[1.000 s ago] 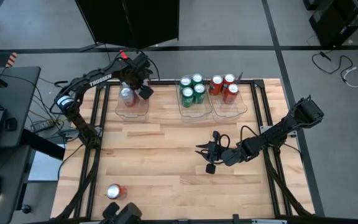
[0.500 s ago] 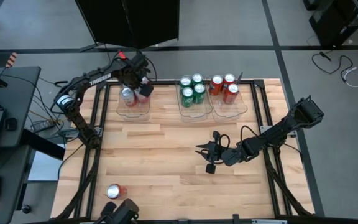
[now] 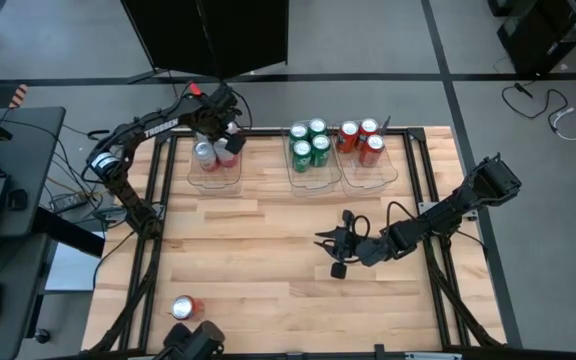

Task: Sort soda cans
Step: Put the white soda can into the left transparent bin, then put the orange soda can into the right transparent bin

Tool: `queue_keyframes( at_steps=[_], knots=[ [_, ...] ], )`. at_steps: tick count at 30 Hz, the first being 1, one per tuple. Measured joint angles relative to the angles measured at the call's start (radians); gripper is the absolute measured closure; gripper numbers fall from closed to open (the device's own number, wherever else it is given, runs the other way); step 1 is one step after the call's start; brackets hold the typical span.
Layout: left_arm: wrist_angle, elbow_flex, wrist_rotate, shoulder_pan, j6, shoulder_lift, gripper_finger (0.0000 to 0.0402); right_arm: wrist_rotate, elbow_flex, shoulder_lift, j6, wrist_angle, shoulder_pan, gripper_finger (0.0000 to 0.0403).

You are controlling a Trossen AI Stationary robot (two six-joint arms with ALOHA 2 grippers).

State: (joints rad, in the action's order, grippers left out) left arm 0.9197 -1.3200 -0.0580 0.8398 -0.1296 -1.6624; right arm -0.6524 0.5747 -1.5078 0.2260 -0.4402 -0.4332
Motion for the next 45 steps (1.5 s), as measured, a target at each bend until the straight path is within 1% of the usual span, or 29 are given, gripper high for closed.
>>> queue_keyframes(
  at_steps=[1, 2, 6, 9, 13, 16, 22, 27, 30, 33, 35, 38, 45],
  knots=[
    [0.001, -0.004, -0.001, 0.001, 0.005, 0.001, 0.0019, 0.000, 0.000, 0.000, 0.000, 0.000, 0.001, 0.0313],
    [0.008, -0.005, -0.001, 0.001, 0.014, 0.002, 0.0023, 0.000, 0.000, 0.000, 0.000, 0.000, 0.002, 0.0313],
    [0.011, -0.013, -0.003, -0.003, 0.022, 0.000, 0.0058, 0.000, 0.000, 0.000, 0.000, 0.000, 0.002, 0.0313],
    [0.012, -0.013, 0.002, -0.003, 0.022, 0.000, 0.0071, 0.000, 0.000, 0.000, 0.000, 0.000, 0.002, 0.0313],
    [0.023, -0.015, 0.002, -0.003, 0.040, 0.001, 0.0073, 0.000, 0.000, 0.000, 0.000, 0.000, 0.002, 0.0313],
    [0.065, -0.040, -0.001, -0.003, 0.049, 0.001, 0.0070, 0.000, 0.000, 0.000, 0.000, 0.000, 0.002, 0.0313],
    [0.163, -0.131, -0.028, -0.004, 0.051, 0.002, 0.0069, 0.000, 0.000, 0.000, 0.000, 0.000, 0.002, 0.0313],
    [0.249, -0.197, -0.031, -0.021, 0.054, 0.002, 0.0070, 0.000, 0.000, 0.000, 0.000, 0.000, 0.002, 0.0313],
    [0.301, -0.227, -0.031, -0.048, 0.098, 0.003, 0.0079, 0.000, 0.000, 0.000, 0.000, 0.000, 0.003, 0.0313],
    [0.351, -0.246, -0.031, -0.091, 0.148, 0.003, 0.0101, 0.000, 0.000, 0.000, 0.000, 0.000, 0.003, 0.0313],
    [0.383, -0.261, -0.030, -0.132, 0.181, 0.003, 0.0125, 0.000, 0.000, 0.000, 0.000, 0.000, 0.003, 0.0313],
    [0.434, -0.287, -0.030, -0.196, 0.204, 0.003, 0.0170, 0.000, 0.000, 0.000, 0.000, 0.000, 0.003, 0.0313],
    [0.566, -0.351, -0.029, -0.329, 0.205, 0.003, 0.0282, 0.000, 0.000, 0.000, 0.000, -0.001, 0.003, 0.0313]
  ],
)
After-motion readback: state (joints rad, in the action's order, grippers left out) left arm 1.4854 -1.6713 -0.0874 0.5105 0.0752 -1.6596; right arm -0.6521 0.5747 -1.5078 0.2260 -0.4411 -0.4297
